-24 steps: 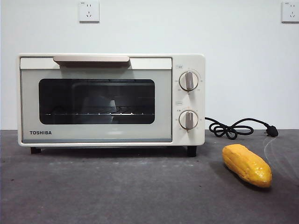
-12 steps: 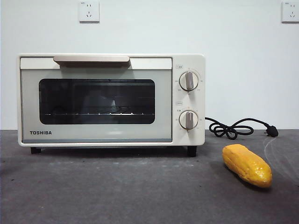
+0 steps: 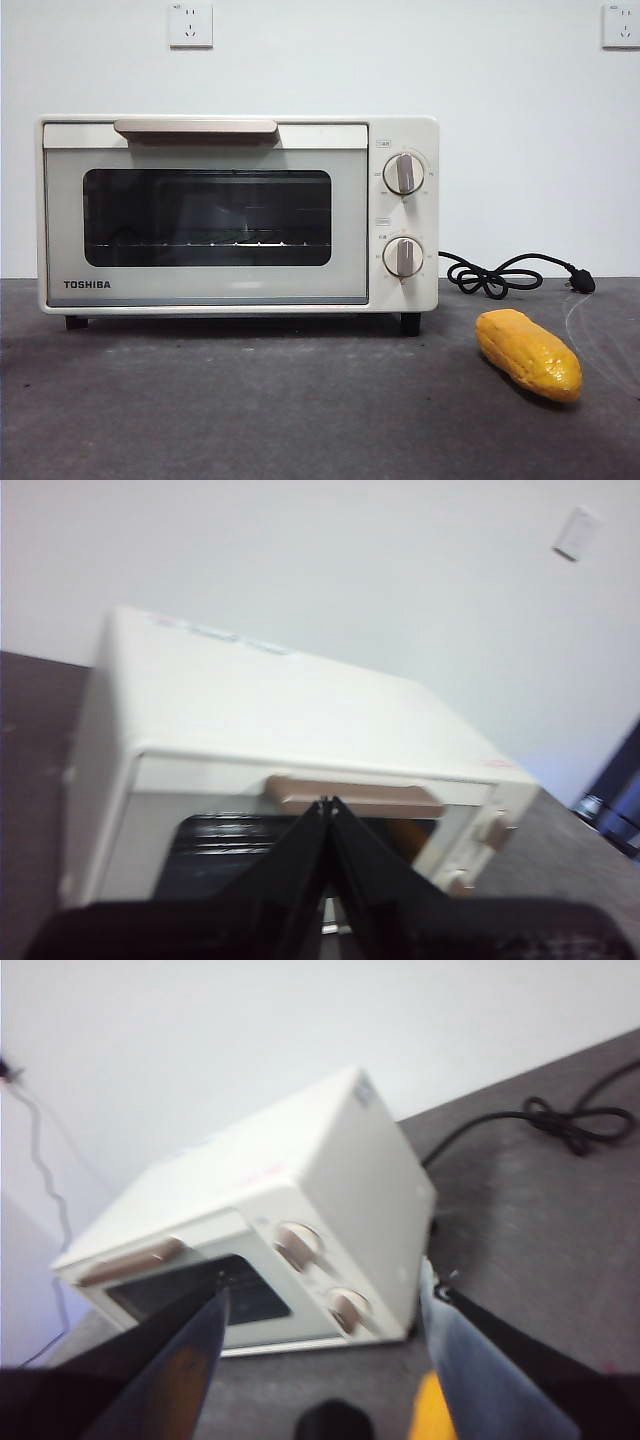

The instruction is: Take the corn from the table,put the corn in the oven

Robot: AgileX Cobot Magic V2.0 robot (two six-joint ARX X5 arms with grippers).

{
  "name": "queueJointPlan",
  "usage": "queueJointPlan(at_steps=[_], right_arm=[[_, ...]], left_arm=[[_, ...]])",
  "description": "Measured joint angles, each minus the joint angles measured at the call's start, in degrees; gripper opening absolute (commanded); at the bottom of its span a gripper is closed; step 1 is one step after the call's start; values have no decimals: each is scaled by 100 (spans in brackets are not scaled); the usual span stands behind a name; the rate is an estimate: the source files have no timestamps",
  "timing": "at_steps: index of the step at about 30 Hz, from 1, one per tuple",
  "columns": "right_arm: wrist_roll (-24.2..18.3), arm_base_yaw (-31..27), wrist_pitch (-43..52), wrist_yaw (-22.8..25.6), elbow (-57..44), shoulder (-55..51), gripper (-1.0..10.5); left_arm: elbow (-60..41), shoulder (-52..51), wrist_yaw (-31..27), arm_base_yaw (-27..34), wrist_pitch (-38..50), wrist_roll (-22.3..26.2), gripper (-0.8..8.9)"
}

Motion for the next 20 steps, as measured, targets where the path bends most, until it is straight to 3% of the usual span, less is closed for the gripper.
queueJointPlan(at_steps=[6, 12, 16, 20], right_arm=[[4, 0, 811, -708, 769, 1200, 325], [-214, 144, 262, -883, 1532, 2533, 452], [-660, 581, -566, -422, 1937, 3375, 452], [-1134, 1239, -1163, 522, 2234, 4004, 453]], left_arm=[[713, 907, 535, 0, 11, 2, -3], [1281, 1672, 1121, 0, -33, 2, -3], [1609, 2031, 1325, -35, -208, 2, -3], [1915, 2275, 1360, -173, -271, 2, -3]])
